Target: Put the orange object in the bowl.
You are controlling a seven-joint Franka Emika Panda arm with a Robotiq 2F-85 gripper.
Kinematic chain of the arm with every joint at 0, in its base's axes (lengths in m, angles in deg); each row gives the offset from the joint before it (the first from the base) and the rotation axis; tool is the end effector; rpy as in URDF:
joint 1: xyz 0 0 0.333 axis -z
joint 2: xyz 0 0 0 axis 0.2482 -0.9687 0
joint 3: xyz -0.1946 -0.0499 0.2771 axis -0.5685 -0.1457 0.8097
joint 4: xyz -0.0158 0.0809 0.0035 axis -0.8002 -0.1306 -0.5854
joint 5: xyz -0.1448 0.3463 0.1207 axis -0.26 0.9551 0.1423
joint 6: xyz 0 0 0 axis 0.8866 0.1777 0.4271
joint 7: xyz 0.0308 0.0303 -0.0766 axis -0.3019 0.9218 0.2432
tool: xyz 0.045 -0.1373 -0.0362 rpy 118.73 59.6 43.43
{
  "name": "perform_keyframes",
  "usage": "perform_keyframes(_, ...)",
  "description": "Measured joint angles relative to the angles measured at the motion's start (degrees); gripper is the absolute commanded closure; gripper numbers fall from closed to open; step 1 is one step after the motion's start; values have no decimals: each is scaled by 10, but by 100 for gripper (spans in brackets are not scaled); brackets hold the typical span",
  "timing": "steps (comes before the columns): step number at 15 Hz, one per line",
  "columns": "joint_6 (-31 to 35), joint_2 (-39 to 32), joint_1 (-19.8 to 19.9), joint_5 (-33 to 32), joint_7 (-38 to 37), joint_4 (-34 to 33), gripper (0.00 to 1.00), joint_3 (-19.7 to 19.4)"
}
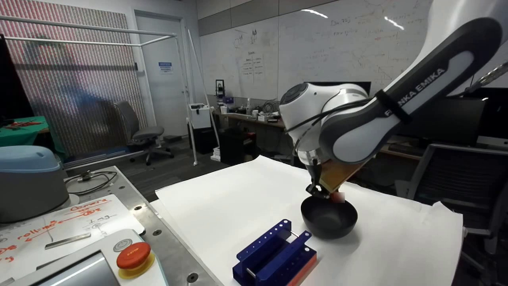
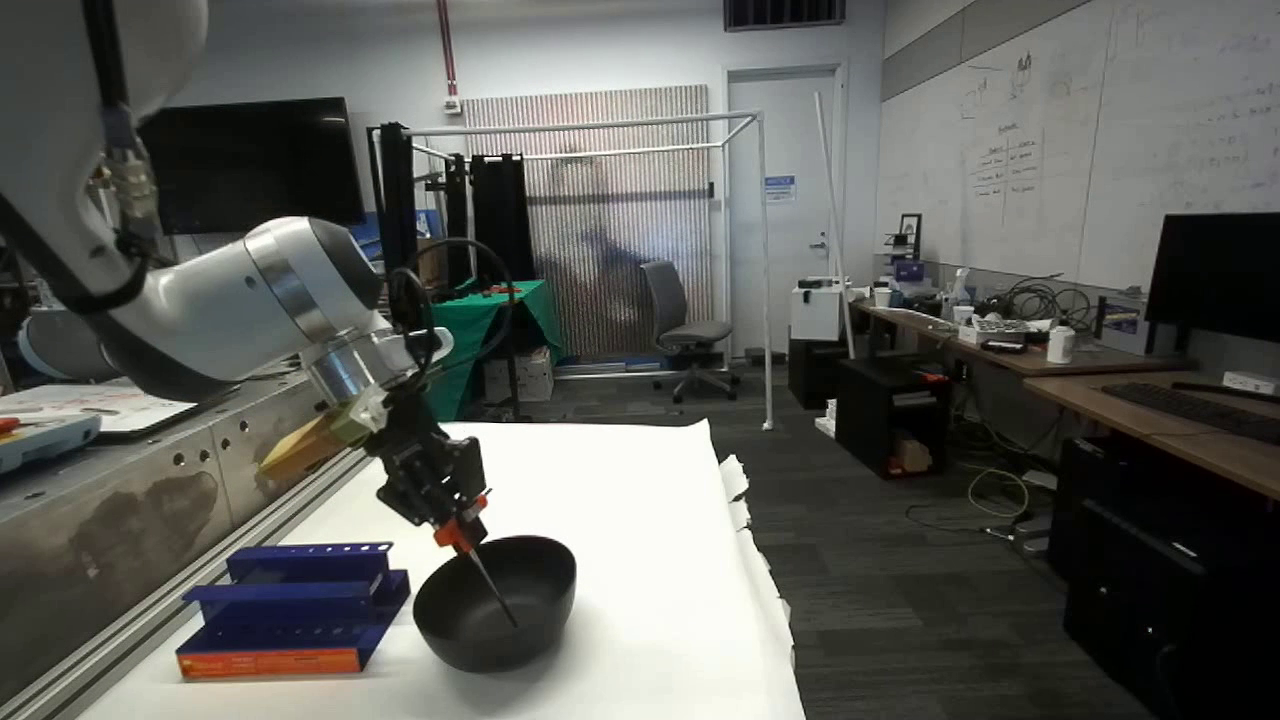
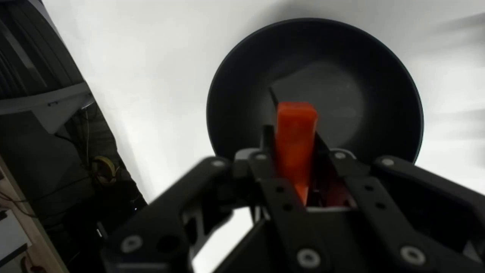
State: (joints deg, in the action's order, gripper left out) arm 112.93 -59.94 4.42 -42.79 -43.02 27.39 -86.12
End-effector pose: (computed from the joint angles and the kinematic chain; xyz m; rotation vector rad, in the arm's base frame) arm 0.6035 0.0566 0.2451 2.6064 -0.3354 -0.0272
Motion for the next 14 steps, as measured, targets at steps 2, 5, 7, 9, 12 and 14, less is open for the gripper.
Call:
perform_keyframes(2,3,-23,0,13,0,-19,42,0)
perform_keyframes(5,3,-39,0,42,4,-40,19,0)
perform_keyframes(7,3,-40,0,74,23,-47,4,1)
perform_keyframes(9,9,-35,6,124,68,-47,0,6)
perform_keyframes(12,28,-2,19,203,155,-26,0,19)
perform_keyframes(14,36,42,29,256,217,6,0,28)
